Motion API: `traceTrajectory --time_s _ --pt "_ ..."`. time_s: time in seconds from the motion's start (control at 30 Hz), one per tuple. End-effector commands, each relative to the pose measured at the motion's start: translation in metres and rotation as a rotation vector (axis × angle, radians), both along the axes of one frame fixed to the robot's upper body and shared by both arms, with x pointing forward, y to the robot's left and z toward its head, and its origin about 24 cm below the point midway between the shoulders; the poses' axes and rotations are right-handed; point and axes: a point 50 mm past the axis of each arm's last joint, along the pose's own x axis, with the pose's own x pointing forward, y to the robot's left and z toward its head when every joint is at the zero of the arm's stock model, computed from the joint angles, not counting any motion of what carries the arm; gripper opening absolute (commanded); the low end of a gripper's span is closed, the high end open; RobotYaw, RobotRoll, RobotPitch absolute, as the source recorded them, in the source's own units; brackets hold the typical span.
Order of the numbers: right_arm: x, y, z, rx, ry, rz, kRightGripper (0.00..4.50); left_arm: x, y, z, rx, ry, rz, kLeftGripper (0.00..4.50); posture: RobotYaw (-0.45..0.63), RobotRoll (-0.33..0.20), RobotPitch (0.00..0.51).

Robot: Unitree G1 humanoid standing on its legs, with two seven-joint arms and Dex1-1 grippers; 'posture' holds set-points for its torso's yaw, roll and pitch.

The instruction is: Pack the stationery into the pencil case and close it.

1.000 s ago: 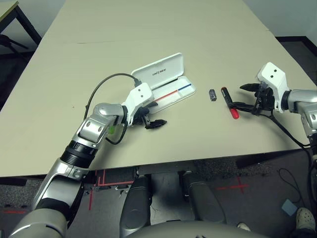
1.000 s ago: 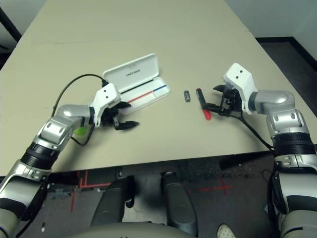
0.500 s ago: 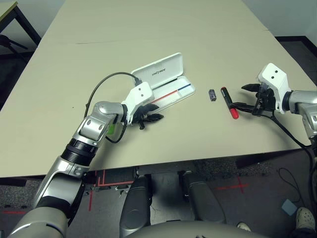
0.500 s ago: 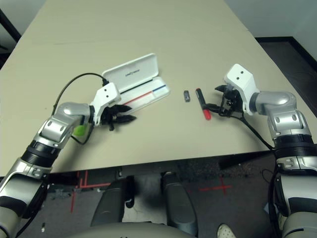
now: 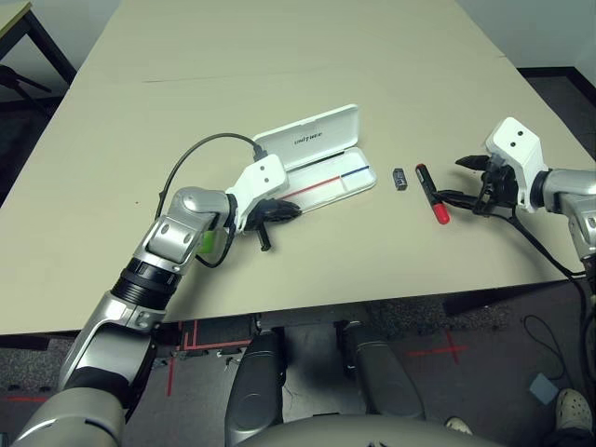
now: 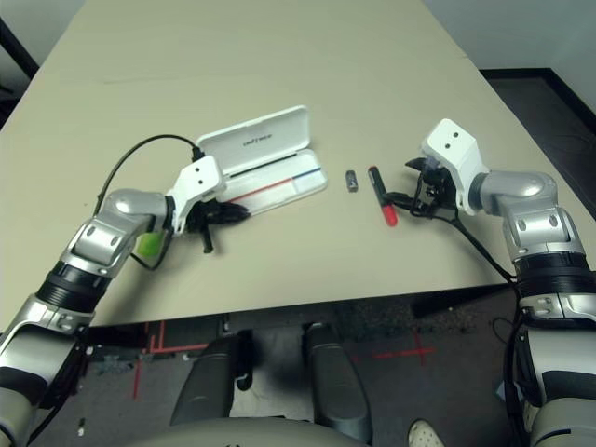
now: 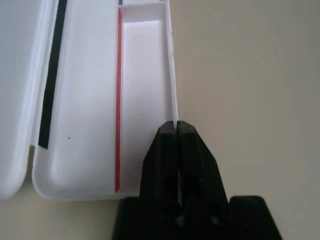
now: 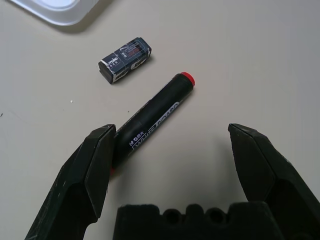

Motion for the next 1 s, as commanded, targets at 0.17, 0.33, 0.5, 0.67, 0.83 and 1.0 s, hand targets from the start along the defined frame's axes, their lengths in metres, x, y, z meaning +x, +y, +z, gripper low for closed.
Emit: traceTrajectory --time_s 0.17,0.33,0.5,0.67,0.83,1.0 --pt "0.002 -0.001 -0.003 0.004 0.005 -0.003 4.5 -0.035 0.004 -0.006 0.065 0.041 -0.221 0.05 -0.07 0.0 0.203" --pt "0.003 0.0 -0.005 0.006 0.011 0.004 4.5 -0.041 0.004 -0.006 0.077 0.037 -0.253 0.05 -0.06 0.0 0.202" --pt "0.004 0.003 -0.006 0.011 0.021 0.02 4.5 -0.039 0.005 -0.007 0.077 0.026 -0.224 0.05 -0.05 0.0 0.2" --pt "0.004 0.005 -0.006 0.014 0.028 0.034 4.5 -0.038 0.005 -0.008 0.07 0.017 -0.199 0.25 -0.05 0.0 0.2" --pt "0.005 0.005 -0.005 0.011 0.029 0.038 4.5 -0.041 0.006 -0.002 0.041 -0.01 -0.2 1.89 -0.05 0.0 0.2" --pt "0.005 0.004 -0.005 0.01 0.033 0.042 4.5 -0.047 0.009 0.005 0.028 -0.018 -0.202 3.85 -0.04 0.0 0.202"
